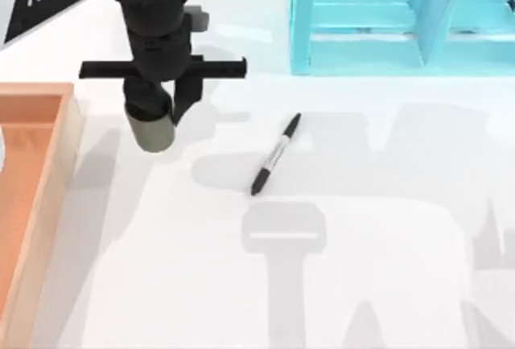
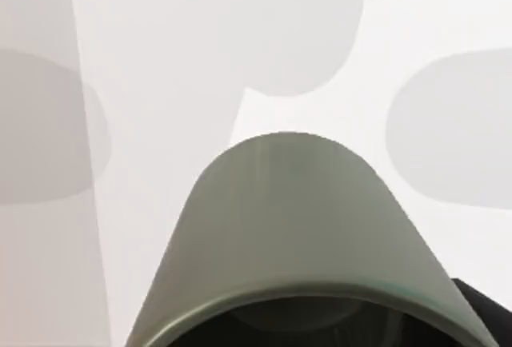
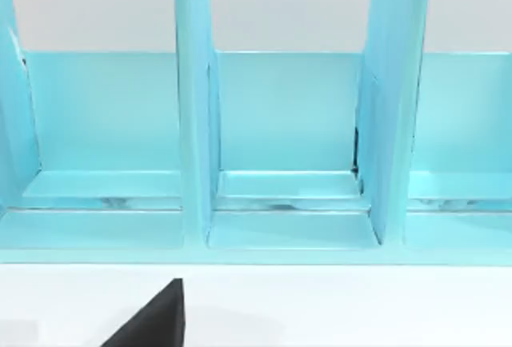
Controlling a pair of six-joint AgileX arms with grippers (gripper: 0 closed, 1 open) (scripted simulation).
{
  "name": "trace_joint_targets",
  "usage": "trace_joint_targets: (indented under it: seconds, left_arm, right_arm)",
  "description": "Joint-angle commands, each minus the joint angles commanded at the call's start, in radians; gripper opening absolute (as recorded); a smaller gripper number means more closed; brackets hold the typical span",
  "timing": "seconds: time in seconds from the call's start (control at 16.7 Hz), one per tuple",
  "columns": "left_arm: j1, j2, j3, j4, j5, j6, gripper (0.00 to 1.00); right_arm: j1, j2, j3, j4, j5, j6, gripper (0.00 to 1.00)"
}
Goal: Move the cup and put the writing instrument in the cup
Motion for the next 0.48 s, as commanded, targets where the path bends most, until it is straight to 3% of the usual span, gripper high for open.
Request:
trace_joint_targets:
  seconds: [0.48]
  left_arm:
    - [0.009,0.011,-0.151,0.169,-0.001,0.012,0.0]
  right_arm:
    - [0.0,0.0,0.0,0.0,0.0,0.0,1.0]
